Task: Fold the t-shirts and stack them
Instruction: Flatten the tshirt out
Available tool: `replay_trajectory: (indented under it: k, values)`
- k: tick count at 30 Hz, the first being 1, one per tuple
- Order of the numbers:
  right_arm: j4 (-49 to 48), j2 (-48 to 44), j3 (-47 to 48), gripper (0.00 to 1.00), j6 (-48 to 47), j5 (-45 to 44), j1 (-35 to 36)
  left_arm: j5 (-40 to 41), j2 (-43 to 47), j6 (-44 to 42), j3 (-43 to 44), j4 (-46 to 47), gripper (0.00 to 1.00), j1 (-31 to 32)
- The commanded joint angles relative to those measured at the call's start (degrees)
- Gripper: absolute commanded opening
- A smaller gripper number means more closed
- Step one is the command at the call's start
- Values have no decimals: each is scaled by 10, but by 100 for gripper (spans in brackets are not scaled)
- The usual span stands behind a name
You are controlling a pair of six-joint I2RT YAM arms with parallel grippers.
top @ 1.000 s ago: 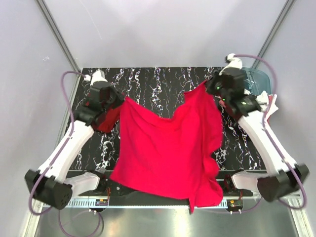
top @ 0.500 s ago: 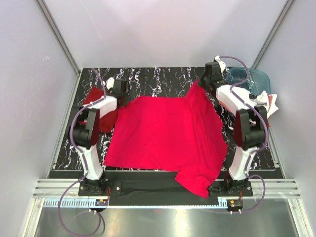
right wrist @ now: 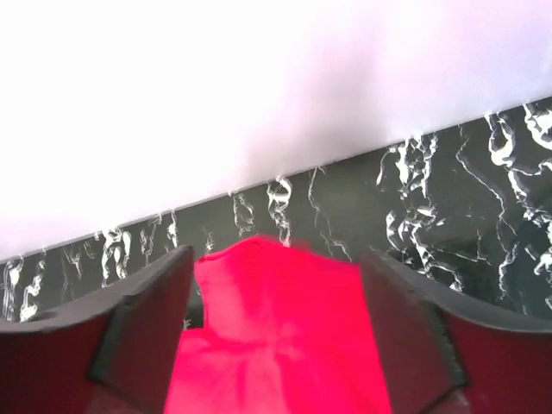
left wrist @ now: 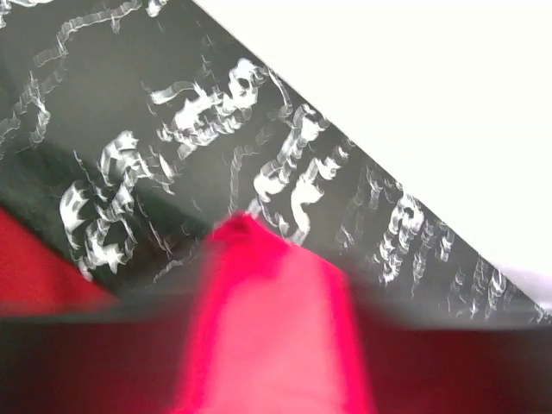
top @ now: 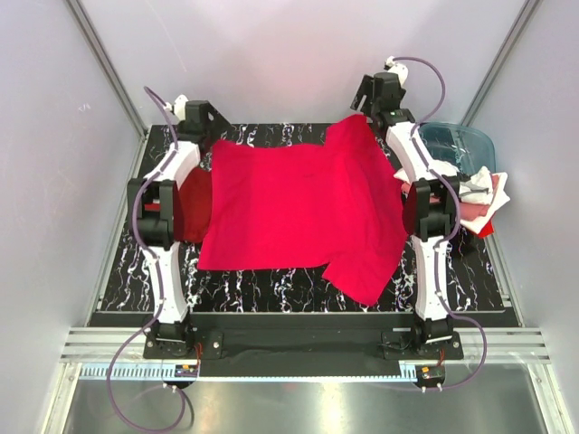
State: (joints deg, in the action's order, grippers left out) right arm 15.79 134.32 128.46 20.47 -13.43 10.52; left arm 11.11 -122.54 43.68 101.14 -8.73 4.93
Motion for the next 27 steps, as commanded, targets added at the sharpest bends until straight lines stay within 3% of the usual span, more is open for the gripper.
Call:
replay_trajectory:
  k: [1, 3, 5, 7, 11, 15, 22, 27]
  values:
    - [85, 32, 107, 89, -46, -18, -4, -44, -58, -16, 94, -68, 99, -31]
    - [111, 23, 110, 87, -42, -13, -4, -34, -47, -30, 100, -83, 99, -30]
    - [108, 1, 69, 82, -28, -7, -4, -24, -19, -33, 52, -70, 99, -28]
    - [91, -48, -12, 76, -22, 8, -5, -17, 29, -24, -8, -56, 99, -28]
    - [20, -164, -198, 73, 17, 30, -4, -8, 101, -9, -86, -70, 99, -27]
    - [28, -278, -352, 79, 59, 25, -4, 7, 220, 20, -208, -69, 99, -27]
    - [156, -454, -559, 83, 214, -25, -2, -15, 391, 82, -397, -128, 99, -25]
    - [168, -576, -661, 92, 228, 29, 2, -39, 522, 80, -511, -137, 99, -25]
